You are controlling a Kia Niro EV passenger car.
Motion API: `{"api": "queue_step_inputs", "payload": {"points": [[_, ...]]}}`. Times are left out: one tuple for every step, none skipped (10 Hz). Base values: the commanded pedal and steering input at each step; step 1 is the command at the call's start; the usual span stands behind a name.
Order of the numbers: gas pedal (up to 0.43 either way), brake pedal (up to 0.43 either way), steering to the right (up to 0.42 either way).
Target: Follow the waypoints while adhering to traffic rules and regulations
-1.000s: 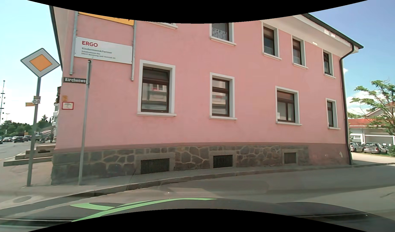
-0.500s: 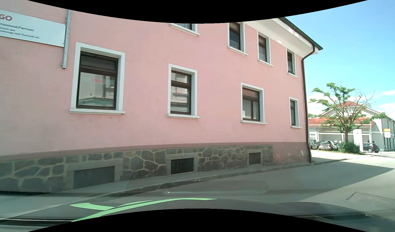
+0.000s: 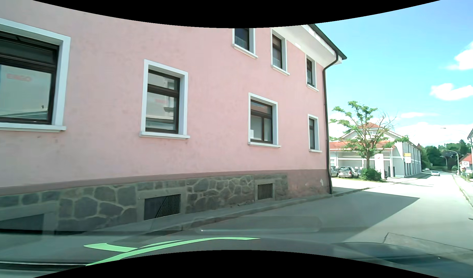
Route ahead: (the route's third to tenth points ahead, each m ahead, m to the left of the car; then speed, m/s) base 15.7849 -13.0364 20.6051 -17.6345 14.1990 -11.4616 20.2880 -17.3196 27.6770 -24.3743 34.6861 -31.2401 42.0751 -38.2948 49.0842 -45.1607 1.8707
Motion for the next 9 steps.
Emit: {"api": "queue_step_inputs", "payload": {"points": [[0.000, 0.000, 0.659], [0.000, 0.006, 0.663], [0.000, 0.006, 0.666], [0.000, 0.018, 0.667], [0.000, 0.024, 0.666], [0.000, 0.043, 0.666], [0.000, 0.049, 0.665], [0.000, 0.055, 0.663], [0.000, 0.055, 0.658]]}}
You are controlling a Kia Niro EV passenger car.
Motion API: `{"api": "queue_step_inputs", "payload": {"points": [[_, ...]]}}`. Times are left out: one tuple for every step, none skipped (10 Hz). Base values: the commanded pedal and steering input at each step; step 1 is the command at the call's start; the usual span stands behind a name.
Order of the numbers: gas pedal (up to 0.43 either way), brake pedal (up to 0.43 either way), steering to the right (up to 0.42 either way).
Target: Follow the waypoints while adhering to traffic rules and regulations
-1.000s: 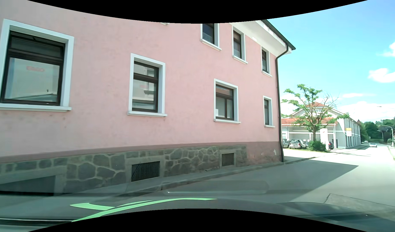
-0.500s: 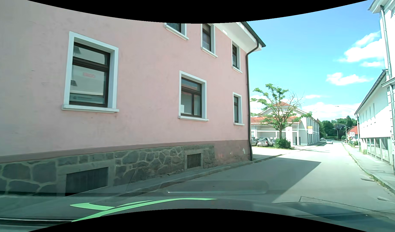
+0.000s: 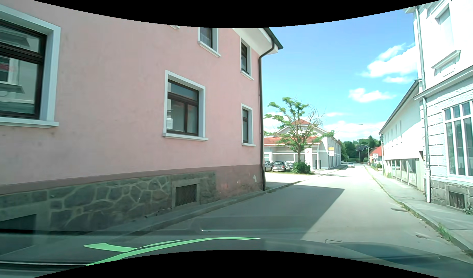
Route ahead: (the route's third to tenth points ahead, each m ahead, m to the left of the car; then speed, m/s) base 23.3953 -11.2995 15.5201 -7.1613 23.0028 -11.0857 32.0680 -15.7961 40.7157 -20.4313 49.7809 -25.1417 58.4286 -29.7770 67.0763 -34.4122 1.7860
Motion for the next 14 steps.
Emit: {"api": "queue_step_inputs", "payload": {"points": [[0.000, 0.055, 0.647], [0.000, 0.061, 0.633], [0.000, 0.061, 0.619], [0.000, 0.061, 0.609], [0.000, 0.061, 0.596], [0.000, 0.067, 0.584], [0.000, 0.079, 0.570], [0.000, 0.104, 0.559], [0.000, 0.128, 0.545], [0.000, 0.134, 0.535], [0.000, 0.146, 0.517], [0.000, 0.165, 0.486], [0.000, 0.177, 0.460], [0.000, 0.189, 0.435]]}}
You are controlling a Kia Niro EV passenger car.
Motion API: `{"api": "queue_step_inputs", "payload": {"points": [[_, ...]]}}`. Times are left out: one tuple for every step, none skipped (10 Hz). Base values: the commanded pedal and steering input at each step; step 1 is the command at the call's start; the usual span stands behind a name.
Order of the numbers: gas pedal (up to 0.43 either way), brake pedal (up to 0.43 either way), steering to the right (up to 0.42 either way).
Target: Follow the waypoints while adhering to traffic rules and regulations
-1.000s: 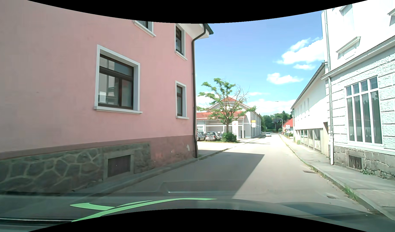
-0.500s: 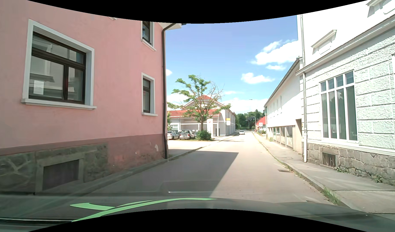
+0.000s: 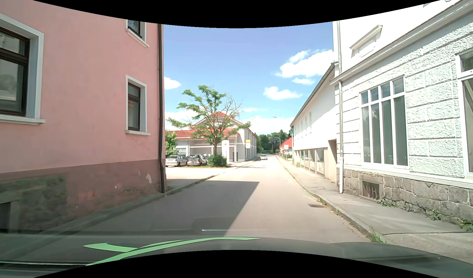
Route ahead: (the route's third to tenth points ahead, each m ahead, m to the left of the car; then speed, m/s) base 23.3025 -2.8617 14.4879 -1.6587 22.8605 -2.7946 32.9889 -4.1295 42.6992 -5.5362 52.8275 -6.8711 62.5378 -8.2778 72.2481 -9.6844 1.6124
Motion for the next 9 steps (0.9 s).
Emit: {"api": "queue_step_inputs", "payload": {"points": [[0.000, 0.207, 0.420], [0.000, 0.213, 0.415], [0.000, 0.213, 0.413], [0.000, 0.226, 0.409], [0.000, 0.232, 0.407], [0.000, 0.232, 0.403], [0.000, 0.232, 0.391], [0.000, 0.232, 0.376], [0.000, 0.232, 0.363]]}}
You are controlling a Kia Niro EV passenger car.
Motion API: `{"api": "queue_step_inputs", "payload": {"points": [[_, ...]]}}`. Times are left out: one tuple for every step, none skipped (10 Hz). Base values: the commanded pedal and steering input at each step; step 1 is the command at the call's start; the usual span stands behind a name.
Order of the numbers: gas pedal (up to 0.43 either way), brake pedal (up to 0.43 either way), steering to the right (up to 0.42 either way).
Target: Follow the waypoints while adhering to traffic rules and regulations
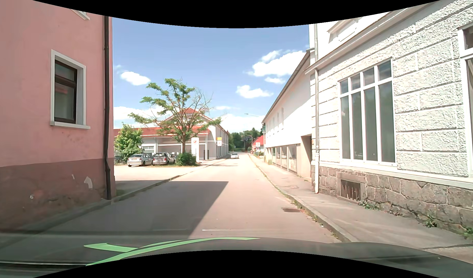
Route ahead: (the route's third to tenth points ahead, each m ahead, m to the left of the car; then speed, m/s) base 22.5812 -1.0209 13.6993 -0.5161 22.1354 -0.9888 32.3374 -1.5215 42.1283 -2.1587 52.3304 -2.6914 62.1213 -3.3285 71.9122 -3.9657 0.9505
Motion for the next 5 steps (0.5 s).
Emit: {"api": "queue_step_inputs", "payload": {"points": [[0.000, 0.232, 0.352], [0.000, 0.238, 0.338], [0.000, 0.238, 0.327], [0.000, 0.238, 0.320], [0.000, 0.244, 0.315]]}}
